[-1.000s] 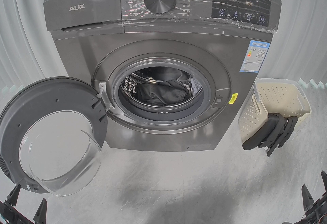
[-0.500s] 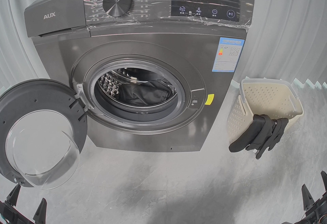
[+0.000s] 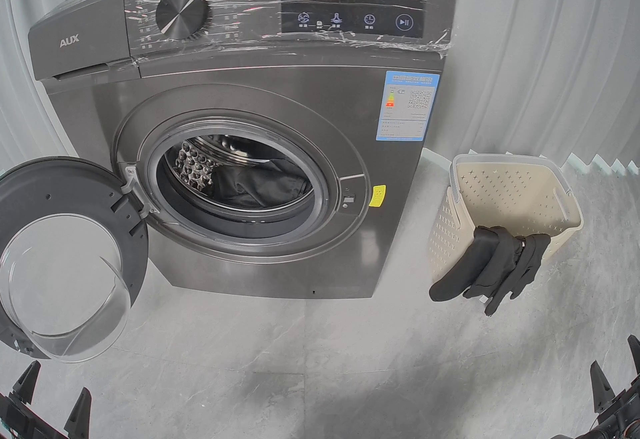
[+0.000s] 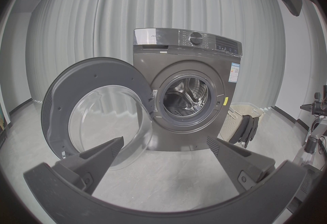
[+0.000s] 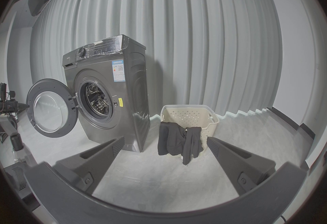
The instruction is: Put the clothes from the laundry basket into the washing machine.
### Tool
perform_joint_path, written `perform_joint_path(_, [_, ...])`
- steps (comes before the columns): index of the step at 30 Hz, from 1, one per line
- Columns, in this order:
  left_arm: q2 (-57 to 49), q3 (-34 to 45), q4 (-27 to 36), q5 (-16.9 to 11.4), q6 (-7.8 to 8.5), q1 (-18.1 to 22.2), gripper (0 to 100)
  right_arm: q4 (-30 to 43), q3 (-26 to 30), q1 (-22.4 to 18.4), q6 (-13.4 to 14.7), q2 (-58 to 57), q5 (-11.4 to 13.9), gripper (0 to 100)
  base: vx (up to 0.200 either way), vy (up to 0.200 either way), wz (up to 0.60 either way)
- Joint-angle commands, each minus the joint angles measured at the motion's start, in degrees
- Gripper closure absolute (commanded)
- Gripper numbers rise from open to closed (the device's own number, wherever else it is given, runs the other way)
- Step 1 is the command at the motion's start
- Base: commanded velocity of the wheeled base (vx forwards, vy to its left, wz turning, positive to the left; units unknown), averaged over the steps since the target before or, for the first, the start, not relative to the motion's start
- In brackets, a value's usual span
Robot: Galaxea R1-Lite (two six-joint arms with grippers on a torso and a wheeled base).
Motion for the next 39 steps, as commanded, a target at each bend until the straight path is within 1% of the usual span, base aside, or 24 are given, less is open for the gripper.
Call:
perform_joint_path(1, [-0.7,0.5,0.0,0.0,-0.12,0.0,0,0.0,1.0,0.0,0.0,-0.8,0.0,0,0.000,-0.200,0.00])
perform_joint_path(5, [-0.7,0.5,0.0,0.1,-0.21,0.0,0,0.0,1.0,0.0,0.0,-0.8,0.0,0,0.000,-0.200,0.00])
perform_joint_path(14, [-0.7,0.5,-0.1,0.1,-0.39,0.0,0,0.0,1.0,0.0,0.0,-0.8,0.0,0,0.000,0.000,0.00])
perform_joint_path(32, [-0.7,0.5,-0.1,0.3,-0.47,0.0,0,0.0,1.0,0.0,0.0,-0.8,0.0,0,0.000,-0.200,0.00])
perform_joint_path(39, [-0.7,0.5,-0.1,0.3,-0.47,0.0,0,0.0,1.0,0.0,0.0,-0.8,0.0,0,0.000,0.000,0.00])
